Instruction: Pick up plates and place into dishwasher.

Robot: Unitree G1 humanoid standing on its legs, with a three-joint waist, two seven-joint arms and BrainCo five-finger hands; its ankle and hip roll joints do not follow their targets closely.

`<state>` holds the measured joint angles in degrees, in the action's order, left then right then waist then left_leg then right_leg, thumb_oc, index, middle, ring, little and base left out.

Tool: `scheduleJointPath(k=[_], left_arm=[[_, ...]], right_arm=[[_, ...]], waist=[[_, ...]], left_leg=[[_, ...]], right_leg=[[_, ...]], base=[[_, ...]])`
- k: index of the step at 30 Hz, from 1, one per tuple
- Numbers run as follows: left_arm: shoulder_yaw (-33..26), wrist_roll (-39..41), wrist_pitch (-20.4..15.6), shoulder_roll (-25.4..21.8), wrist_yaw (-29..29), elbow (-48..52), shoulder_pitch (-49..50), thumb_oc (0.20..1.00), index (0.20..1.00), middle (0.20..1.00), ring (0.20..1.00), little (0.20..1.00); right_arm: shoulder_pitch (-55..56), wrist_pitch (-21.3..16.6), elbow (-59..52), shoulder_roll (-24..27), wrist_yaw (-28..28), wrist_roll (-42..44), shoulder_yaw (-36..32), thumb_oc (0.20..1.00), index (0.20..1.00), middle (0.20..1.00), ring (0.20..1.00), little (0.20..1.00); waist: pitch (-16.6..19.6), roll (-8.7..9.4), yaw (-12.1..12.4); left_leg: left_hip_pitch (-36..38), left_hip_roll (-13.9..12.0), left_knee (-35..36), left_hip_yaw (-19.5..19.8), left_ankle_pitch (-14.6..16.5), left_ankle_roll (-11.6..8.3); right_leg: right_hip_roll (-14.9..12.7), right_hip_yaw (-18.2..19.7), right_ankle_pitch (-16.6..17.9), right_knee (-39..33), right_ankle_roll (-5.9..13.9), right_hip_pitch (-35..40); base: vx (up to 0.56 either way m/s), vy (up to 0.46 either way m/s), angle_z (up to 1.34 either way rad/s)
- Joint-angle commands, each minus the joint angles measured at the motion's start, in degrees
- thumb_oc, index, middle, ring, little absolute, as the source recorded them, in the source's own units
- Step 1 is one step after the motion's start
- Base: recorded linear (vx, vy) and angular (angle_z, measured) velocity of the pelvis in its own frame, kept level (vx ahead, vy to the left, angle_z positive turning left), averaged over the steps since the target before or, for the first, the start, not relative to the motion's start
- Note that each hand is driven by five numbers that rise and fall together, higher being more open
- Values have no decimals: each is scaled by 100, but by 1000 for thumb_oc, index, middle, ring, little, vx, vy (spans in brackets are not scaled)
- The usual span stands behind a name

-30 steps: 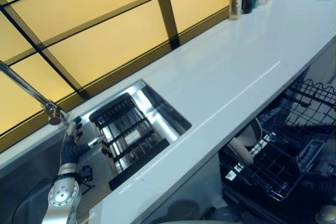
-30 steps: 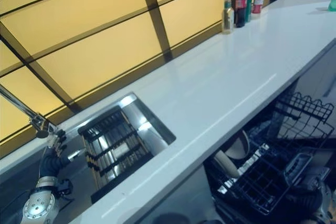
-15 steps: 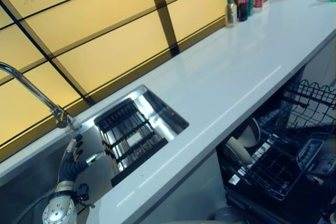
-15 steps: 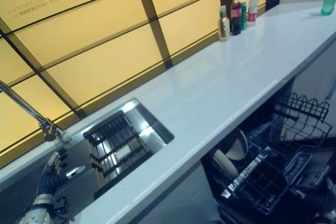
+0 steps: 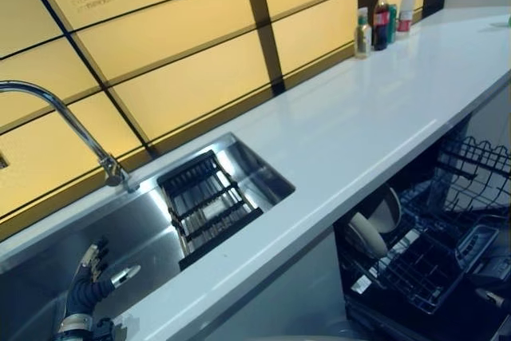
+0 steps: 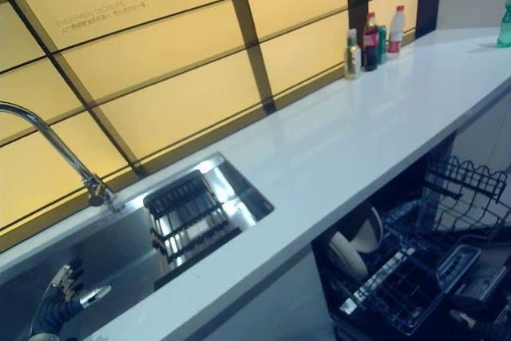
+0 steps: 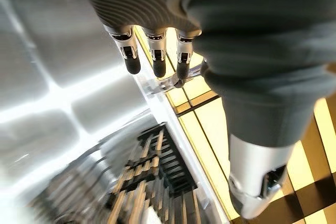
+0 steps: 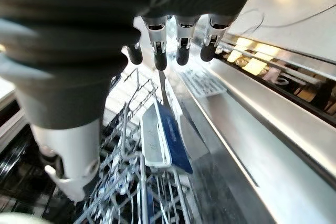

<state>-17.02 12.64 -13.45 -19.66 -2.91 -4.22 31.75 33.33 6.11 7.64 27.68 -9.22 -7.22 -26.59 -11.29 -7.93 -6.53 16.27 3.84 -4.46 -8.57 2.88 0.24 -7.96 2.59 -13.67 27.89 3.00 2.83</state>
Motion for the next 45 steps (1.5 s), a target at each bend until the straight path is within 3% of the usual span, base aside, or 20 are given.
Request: scheduleJointPath(k=[1,5,9,16,20,27,35,45], left_arm=[[-305,-63,-265,-382,45,123,-85,1000,1000,1000,1000,1000],[41,49,38,-580,511,82,-868,1000,1000,1000,1000,1000],[597,264,-22,-919,1326,-25,-1793,1000,1000,1000,1000,1000],[835,662,-8,-1649,2073,116,-2551,1000,1000,1000,1000,1000],[764,751,-8,-1738,2087,209,-2512,1000,1000,1000,1000,1000],[865,645,90,-1772,2183,276,-2615,1000,1000,1000,1000,1000],[1479,628,180,-1763,2606,-53,-3467,1000,1000,1000,1000,1000],[2054,756,407,-1850,2978,-362,-4492,1000,1000,1000,1000,1000]], right_arm=[[-289,-48,-123,233,198,228,-171,1000,1000,1000,1000,1000],[-1051,148,95,599,-31,507,128,1000,1000,1000,1000,1000],[-2293,202,477,960,-594,882,674,1000,1000,1000,1000,1000],[-3325,-157,658,964,-2158,1376,1291,1000,1000,1000,1000,1000],[-3219,-484,737,944,-2567,1373,1174,1000,1000,1000,1000,1000],[-3197,-493,770,899,-2186,1925,1144,1000,1000,1000,1000,1000],[-4302,-655,1874,739,-1276,3355,2036,1000,1000,1000,1000,1000],[-5704,-914,2665,554,-846,4450,3087,1000,1000,1000,1000,1000]], waist=[[-74,167,21],[-487,81,76],[-918,68,250],[-1584,399,463],[-1804,518,544],[-1851,682,595],[-1851,556,657],[-1851,493,784]], left_leg=[[-988,26,-1396,346,632,230],[-1850,-37,-1760,364,509,177],[-2933,-94,-2010,452,374,87],[-3697,-313,-1865,609,172,30],[-3669,-354,-1754,726,18,57],[-3727,-389,-1689,874,-44,59],[-4003,-253,-1499,937,-213,59],[-4887,-151,-1718,1029,-225,22]], right_leg=[[-74,29,1438,-1472,444,-248],[-28,85,1321,-1188,385,-811],[147,20,1339,-1226,320,-1568],[488,-239,1528,-1674,187,-1977],[558,-400,1641,-1702,111,-1960],[608,-550,1695,-1623,63,-2077],[560,-678,1707,-1590,-1,-2432],[537,-892,1640,-1355,-92,-3249]], base=[[-77,29,4],[-235,13,-1],[-473,-84,-3],[-249,-151,-5],[-1,-49,32],[15,-45,16],[-44,27,2],[-47,-16,10]])
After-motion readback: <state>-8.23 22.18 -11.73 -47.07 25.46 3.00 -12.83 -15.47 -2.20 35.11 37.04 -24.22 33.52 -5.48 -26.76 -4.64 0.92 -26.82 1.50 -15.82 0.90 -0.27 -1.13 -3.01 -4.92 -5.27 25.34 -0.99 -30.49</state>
